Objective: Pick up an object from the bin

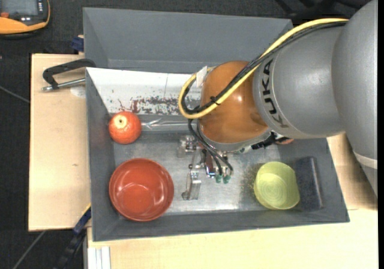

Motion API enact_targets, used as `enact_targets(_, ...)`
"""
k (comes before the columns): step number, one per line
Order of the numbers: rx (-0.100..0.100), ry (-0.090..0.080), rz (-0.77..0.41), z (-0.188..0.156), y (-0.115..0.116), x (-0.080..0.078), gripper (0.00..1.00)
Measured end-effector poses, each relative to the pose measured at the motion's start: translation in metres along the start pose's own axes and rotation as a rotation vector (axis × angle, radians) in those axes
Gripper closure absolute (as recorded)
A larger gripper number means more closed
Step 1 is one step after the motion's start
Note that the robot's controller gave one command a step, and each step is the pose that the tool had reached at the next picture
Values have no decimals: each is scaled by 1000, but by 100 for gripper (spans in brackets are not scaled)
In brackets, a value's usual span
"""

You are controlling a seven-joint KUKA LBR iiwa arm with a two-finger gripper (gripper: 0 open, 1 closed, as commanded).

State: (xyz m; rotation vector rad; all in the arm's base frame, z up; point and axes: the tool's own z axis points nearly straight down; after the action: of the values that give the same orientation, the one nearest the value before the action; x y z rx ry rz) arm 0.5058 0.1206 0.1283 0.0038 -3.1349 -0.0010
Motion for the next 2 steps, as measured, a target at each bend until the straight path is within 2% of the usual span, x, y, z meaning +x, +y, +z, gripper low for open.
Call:
enact_targets(1, 3, 1, -205, 52, 54, 10, 0)
enact_targets(2, 7, 2, -278, 47, 57, 3, 0)
